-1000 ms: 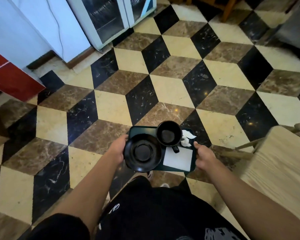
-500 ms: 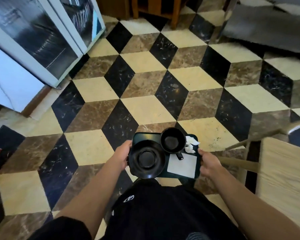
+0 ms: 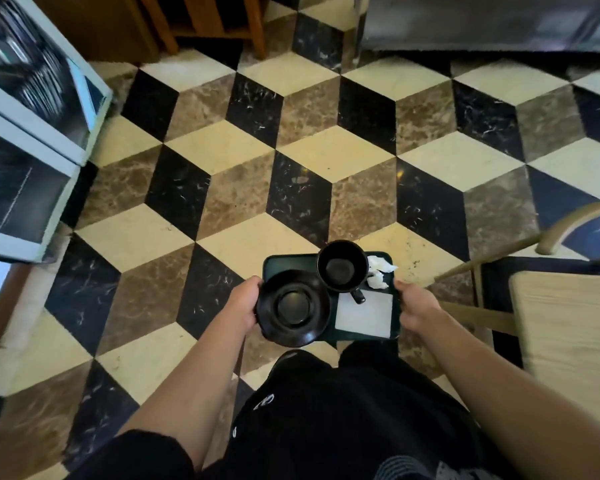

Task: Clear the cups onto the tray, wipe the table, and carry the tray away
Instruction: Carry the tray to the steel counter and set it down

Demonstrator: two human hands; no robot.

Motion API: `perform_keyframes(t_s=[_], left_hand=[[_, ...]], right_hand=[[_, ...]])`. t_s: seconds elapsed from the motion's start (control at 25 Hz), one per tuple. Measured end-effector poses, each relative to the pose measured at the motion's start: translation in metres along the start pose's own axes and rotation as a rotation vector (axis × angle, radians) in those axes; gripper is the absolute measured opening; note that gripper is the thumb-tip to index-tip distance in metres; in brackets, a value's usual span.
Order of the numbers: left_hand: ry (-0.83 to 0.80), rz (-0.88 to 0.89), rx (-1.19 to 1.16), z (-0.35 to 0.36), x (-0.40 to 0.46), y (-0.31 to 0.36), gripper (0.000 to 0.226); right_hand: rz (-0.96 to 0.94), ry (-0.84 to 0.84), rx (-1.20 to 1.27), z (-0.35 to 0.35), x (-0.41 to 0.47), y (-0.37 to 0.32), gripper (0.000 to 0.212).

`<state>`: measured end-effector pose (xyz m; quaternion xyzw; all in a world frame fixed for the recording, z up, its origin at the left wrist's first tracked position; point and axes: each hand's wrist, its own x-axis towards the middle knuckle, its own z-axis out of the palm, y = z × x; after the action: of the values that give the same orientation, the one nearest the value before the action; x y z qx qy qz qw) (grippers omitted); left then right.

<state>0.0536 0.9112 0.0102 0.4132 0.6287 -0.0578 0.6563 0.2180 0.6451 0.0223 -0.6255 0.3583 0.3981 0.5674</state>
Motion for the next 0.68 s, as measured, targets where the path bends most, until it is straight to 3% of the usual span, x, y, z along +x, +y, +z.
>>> perform_keyframes(t_s=[0.4, 0.56, 0.68], left_hand=[[0.054, 0.038, 0.080, 0.114, 0.045, 0.146, 0.012], [0.028, 0.043, 0.126, 0.165, 0.065, 0.198, 0.015], [-0.015, 0.053, 0.174, 0.202, 0.081, 0.241, 0.019]], right_hand=[[0.009, -0.069, 0.038, 0.028, 0.071, -0.160, 0.020], [0.033, -0.058, 0.082, 0.027, 0.106, -0.222, 0.033], [-0.002, -0.022, 0.121, 0.028, 0.113, -0.268, 0.026]])
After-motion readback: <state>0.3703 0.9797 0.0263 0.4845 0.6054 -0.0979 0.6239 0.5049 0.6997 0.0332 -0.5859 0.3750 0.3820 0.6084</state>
